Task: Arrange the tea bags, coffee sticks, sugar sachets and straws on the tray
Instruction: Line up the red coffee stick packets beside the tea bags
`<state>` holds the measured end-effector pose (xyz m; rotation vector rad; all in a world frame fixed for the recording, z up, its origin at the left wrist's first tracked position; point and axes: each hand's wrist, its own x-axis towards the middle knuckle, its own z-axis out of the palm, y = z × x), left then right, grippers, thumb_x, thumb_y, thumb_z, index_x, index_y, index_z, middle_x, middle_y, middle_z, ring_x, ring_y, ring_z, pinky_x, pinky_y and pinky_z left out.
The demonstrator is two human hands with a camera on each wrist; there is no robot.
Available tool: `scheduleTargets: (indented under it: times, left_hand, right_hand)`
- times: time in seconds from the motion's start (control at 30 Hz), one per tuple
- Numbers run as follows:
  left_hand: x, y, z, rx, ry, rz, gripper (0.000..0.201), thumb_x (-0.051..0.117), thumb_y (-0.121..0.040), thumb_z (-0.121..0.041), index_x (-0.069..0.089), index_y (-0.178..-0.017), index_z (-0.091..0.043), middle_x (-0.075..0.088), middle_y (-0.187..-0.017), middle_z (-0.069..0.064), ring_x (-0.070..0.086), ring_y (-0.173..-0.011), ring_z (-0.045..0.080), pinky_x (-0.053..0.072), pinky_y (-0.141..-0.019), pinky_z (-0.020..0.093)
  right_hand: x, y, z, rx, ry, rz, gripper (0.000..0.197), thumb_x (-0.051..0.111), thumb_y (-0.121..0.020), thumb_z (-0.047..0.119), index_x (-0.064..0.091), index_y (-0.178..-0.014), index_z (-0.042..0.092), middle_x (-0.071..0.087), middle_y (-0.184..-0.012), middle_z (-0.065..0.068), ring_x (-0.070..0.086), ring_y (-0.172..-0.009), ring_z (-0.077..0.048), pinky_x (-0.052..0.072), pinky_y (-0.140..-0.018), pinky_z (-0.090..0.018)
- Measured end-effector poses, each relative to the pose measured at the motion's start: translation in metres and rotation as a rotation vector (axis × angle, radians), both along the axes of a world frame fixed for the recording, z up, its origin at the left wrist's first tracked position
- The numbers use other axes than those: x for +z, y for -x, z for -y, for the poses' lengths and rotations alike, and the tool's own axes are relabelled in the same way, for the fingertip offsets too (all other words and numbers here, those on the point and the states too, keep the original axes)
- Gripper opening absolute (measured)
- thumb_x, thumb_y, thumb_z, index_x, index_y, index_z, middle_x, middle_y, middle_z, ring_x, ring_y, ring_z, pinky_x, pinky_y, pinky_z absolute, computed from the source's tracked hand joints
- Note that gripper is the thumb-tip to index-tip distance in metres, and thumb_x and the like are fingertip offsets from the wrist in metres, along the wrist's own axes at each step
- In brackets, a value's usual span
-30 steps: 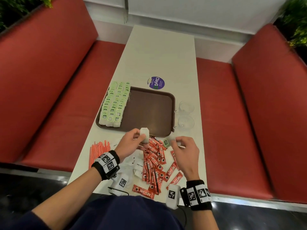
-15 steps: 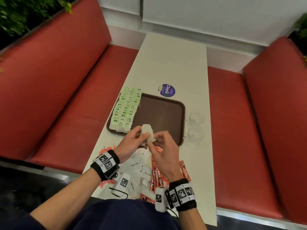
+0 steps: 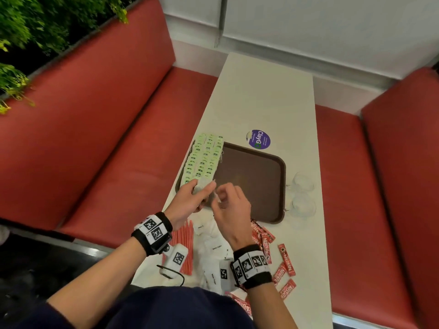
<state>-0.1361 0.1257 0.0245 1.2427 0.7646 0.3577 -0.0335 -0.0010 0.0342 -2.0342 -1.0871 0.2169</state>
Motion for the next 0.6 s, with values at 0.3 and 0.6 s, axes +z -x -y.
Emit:
scheduleTargets:
  times: [0.3, 0.6]
  left_hand:
    - [-0.002, 0.019, -0.06, -0.136, -0.344, -0.143, 0.05, 0.074, -0.091, -0.062, 0.074, -0.097, -0.013, 0.074, -0.093, 0.015, 0.066, -0.088, 0.042, 0.057, -0.079, 0.056]
    - [-0.008, 0.01, -0.091, -0.293, -0.537, -0.216, 0.039, 0.076, -0.09, -0.063, 0.076, -0.095, -0.025, 0.076, -0.088, -0.003, 0.068, -0.078, 0.016, 0.054, -0.072, 0.041]
  right_hand:
    - [-0.004, 0.011, -0.032, 0.011, -0.05, -0.304, 0.021, 0.082, -0.093, 0.041, 0.068, -0.105, 0.032, 0.063, -0.115, 0.012, 0.064, -0.107, -0.007, 0.052, -0.09, -0.018]
    - [-0.036, -0.019, -0.053, -0.043, 0.028, -0.582, 0.021, 0.087, -0.093, 0.029, 0.071, -0.107, 0.026, 0.08, -0.095, 0.003, 0.077, -0.09, -0.013, 0.064, -0.086, -0.036]
